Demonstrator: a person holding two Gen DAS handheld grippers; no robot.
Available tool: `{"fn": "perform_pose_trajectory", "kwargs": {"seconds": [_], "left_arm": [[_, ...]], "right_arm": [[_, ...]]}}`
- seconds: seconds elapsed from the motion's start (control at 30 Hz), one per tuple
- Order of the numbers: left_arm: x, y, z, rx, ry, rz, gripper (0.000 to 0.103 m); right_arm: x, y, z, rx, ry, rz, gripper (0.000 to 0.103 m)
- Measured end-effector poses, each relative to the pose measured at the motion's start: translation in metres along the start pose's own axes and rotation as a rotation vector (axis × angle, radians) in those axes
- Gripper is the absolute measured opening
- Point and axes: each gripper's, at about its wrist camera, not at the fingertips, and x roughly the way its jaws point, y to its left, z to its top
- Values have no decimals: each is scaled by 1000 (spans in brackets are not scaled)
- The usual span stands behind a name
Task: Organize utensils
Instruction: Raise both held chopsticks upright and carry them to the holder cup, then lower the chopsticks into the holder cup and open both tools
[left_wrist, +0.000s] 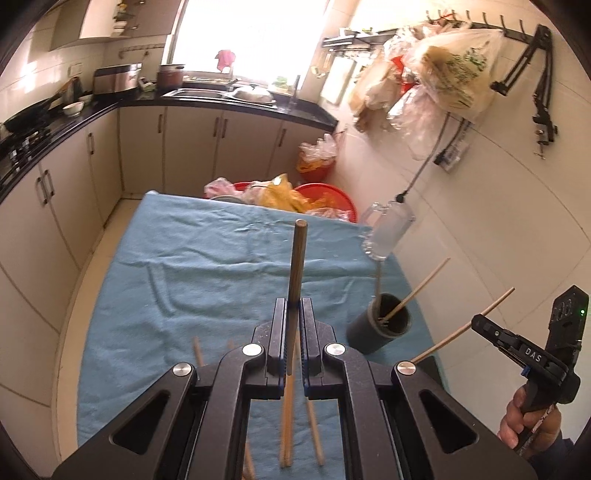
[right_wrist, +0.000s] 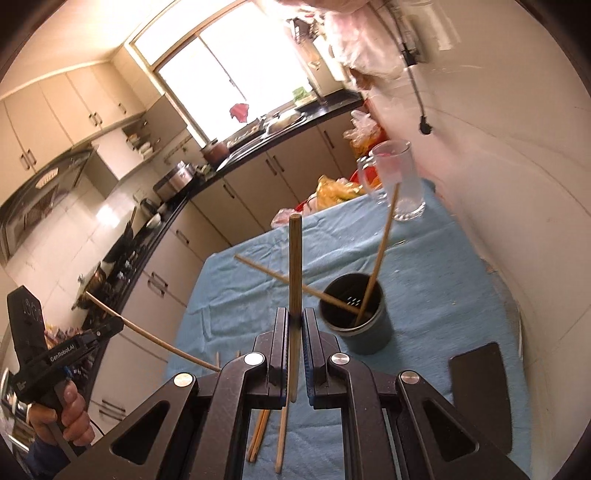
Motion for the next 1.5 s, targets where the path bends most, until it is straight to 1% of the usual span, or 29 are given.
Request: {"fn": "perform_pose_trajectory", "kwargs": {"seconds": [0.3,0.53,0.73,0.93,1.1,1.27,1.5], "left_arm": [[8,-49,18,82,-4,-75,5],[14,-88,36,135,-11,-133,5],[27,-116,47,174,-17,-145,5],[50,-131,54,175,-9,-145,5],[73,-139,51,180,5,-127,5],[99,-140,41,185,60,-108,5],[129,-137,26,191,133,-72,5]], "right_arm": [[-31,-24,20,63,-71,-10,7],[-43,-37,38,87,-113,-18,7],[-43,-41,53,97,-140,-21,7],[-31,-49,65,90,-149,-49,7],[-12,-59,70,93,-124,-77,7],[14,-64,70,76,-76,-102,7],[45,-68,60,74,2,-106,7]]}}
